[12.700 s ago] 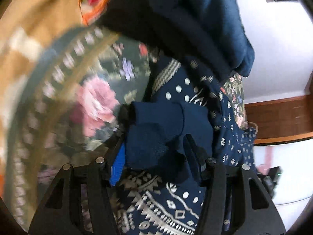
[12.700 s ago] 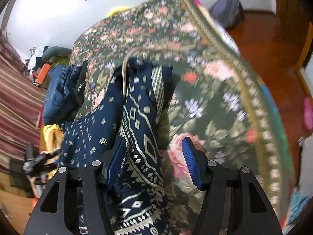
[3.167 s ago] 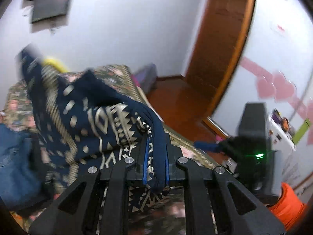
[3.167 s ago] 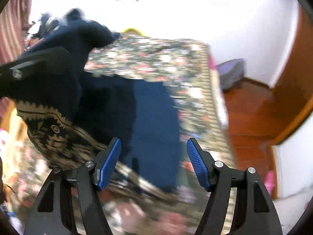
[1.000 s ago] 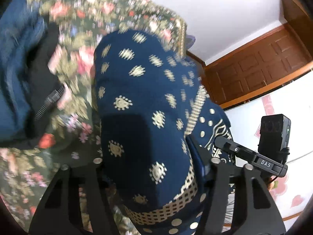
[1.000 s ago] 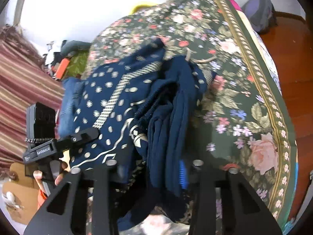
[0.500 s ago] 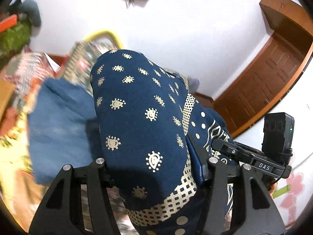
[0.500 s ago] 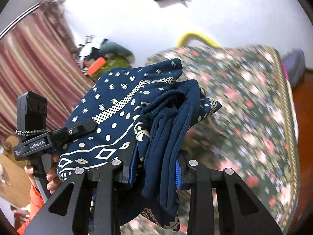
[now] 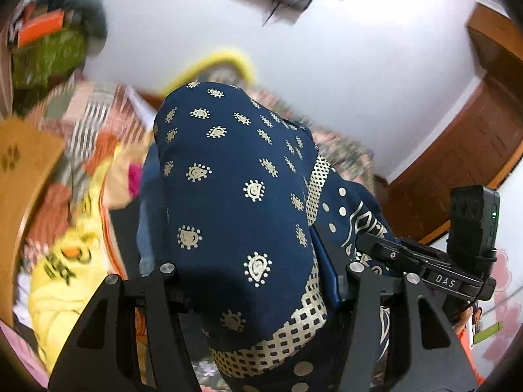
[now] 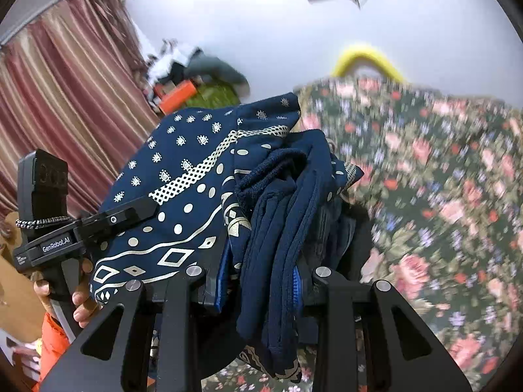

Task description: Fold large clothes

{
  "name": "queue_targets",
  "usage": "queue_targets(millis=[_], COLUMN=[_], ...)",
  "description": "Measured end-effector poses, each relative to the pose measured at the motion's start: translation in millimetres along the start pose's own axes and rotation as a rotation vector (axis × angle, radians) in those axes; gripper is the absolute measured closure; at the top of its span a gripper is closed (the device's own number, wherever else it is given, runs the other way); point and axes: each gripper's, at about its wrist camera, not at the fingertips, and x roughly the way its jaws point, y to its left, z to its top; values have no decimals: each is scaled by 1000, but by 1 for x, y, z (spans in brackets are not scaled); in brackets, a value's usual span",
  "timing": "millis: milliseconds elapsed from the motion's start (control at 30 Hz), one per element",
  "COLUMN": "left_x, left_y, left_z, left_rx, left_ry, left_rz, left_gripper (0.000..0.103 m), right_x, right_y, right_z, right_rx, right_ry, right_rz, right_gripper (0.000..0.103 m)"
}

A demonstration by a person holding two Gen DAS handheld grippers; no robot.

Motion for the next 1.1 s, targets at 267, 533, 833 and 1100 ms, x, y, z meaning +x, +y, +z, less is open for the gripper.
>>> queue_targets(millis=[267,533,833,1100], left_x=[41,-2,-134,-269], left_y=[60,29,-59,-161], left_z=[-22,-27,-53,-129], left_rx=[-158,-93,143,278], left_ry=[41,33,-213,-515], left_rz=[-51,115,251,190], left_gripper=[44,43,44,44], right_x=[41,-12,-130,-237], right_y=[3,34,95,148], right_z=[-20,-28,-48,-98], right_rx=[-80,-189,-268,-332], right_ry=[46,-20,-238,-510], right_rz=[-105,-233,-206,-137], right_gripper=[73,70,70,70])
